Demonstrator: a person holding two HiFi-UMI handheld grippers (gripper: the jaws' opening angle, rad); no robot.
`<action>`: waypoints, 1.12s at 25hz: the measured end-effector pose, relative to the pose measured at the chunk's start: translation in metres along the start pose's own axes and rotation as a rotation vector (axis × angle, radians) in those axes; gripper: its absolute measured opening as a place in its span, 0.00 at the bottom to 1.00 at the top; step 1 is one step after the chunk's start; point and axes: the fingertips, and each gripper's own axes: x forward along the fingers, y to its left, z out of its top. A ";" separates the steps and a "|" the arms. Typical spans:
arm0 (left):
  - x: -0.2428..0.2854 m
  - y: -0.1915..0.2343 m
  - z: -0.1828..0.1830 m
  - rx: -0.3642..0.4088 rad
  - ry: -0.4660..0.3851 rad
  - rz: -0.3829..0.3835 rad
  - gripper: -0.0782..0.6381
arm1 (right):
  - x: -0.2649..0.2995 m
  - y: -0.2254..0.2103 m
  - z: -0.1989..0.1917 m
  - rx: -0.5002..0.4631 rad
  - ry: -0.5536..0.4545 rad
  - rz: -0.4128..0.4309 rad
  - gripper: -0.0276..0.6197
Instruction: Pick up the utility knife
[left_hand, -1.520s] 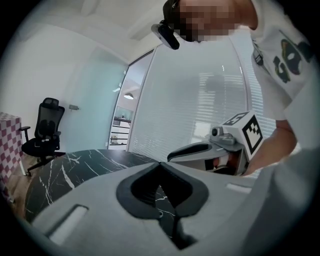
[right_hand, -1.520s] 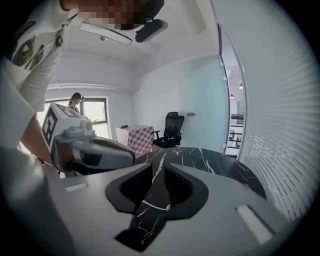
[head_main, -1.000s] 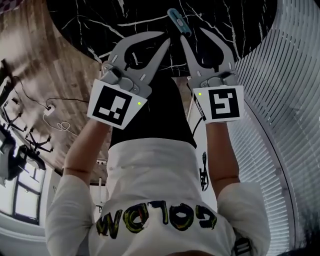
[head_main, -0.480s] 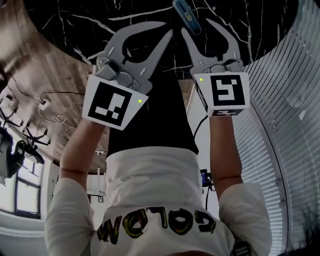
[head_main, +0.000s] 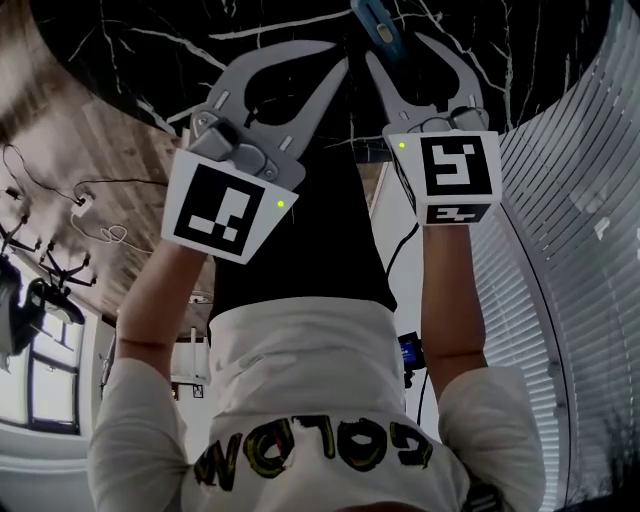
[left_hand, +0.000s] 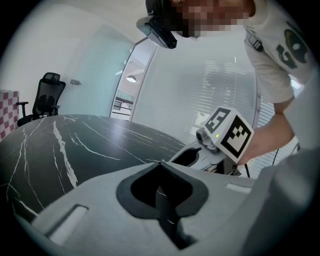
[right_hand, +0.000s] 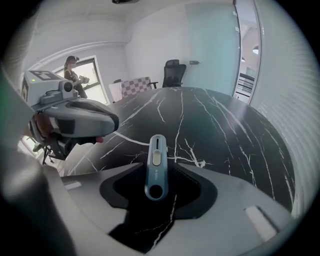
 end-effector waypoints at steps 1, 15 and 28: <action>0.000 0.001 -0.001 -0.002 0.002 -0.002 0.11 | 0.000 0.000 0.000 -0.002 0.000 -0.002 0.32; -0.009 -0.003 0.008 0.006 0.011 0.002 0.11 | -0.009 0.000 0.003 0.001 -0.007 -0.003 0.25; -0.037 -0.016 0.075 0.073 -0.048 0.053 0.11 | -0.081 -0.002 0.066 -0.003 -0.168 -0.026 0.24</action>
